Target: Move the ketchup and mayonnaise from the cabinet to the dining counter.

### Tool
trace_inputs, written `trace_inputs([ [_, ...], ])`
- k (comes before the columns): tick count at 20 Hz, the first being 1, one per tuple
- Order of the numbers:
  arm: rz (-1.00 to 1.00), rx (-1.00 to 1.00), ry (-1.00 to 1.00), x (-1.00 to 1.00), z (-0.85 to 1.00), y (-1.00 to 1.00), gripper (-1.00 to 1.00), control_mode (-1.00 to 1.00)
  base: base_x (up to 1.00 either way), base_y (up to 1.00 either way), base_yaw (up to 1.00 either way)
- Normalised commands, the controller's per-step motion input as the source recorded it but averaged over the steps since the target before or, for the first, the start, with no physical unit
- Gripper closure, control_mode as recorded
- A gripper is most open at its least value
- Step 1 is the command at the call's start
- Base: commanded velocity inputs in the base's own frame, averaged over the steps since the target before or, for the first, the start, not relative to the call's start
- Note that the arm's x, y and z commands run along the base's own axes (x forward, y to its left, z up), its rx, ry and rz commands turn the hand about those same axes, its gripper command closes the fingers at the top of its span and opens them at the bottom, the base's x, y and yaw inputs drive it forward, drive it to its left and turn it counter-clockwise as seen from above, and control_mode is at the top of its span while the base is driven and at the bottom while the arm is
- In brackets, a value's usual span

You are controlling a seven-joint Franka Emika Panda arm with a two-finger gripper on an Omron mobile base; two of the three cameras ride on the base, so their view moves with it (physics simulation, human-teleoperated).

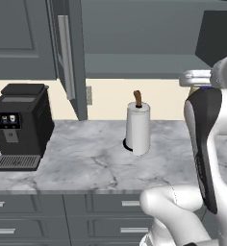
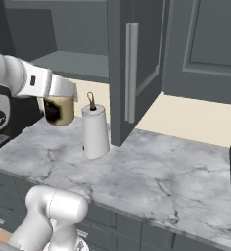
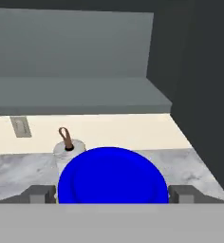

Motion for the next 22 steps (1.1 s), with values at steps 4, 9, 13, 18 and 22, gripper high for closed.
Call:
trace_inputs([
  [4, 0.01, -0.03, 0.3, -0.1, -0.55, 0.22, 1.0, -1.0, 0.0, 0.0, 0.0],
  [9, 0.0, -0.03, 0.29, -0.02, -0.44, 0.3, 1.0, -1.0, 0.0, 0.0, 0.0],
  [13, 0.0, -0.01, 0.1, -0.14, -0.14, 0.09, 1.0, 1.0, -0.47, 0.0, 0.0],
  [18, 0.0, 0.0, 0.0, 0.0, 0.0, 0.0, 1.0, 1.0, -1.0, 0.0, 0.02],
  [22, 0.0, 0.0, 0.0, 0.0, 0.0, 0.0, 1.0, 1.0, -0.99, 0.29, 0.1],
])
